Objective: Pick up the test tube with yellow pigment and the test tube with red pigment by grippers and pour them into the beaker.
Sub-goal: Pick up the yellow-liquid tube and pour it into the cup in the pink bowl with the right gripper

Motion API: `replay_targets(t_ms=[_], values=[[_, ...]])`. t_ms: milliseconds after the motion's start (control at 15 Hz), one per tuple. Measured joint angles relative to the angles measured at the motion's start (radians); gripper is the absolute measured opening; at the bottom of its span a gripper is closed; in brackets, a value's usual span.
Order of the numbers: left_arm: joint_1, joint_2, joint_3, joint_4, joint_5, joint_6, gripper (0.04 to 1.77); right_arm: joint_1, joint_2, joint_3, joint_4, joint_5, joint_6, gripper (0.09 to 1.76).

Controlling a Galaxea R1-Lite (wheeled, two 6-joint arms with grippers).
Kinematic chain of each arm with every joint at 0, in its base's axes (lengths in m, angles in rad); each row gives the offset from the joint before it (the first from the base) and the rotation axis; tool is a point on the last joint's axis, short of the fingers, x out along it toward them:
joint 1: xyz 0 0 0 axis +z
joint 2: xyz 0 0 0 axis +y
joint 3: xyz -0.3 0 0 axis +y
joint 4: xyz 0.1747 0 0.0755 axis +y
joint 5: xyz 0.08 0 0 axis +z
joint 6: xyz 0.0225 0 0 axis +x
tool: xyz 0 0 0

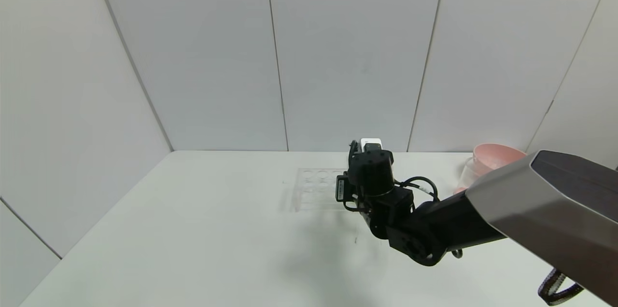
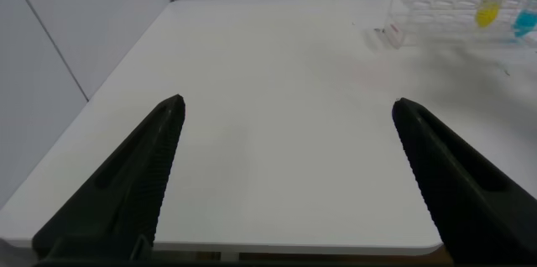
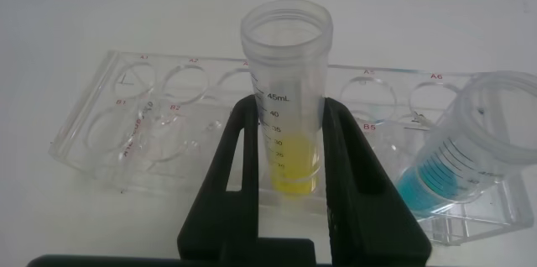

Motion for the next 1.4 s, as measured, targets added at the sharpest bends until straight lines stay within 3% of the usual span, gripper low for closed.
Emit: replay_targets(t_ms=[533,800,1200,1400], values=[[0.0,0.0,0.0,0.0,0.0,0.0,1.76,0.001,-0.115,0.0,0.003,0.006,-0.047,0.51],[0.0,0.0,0.0,0.0,0.0,0.0,1.76,-0.044,-0.194,0.003,0.019,0.0,-0.075,0.51],[0.0,0.0,0.0,0.0,0.0,0.0,1.76,-0.256,-0.322,0.056,0.013,-0.002,-0.193,0.51],[0.0,0.0,0.0,0.0,0.0,0.0,1.76,-0.409,-0.382,0.14,-0.027,0.116,-0.247,0.51]])
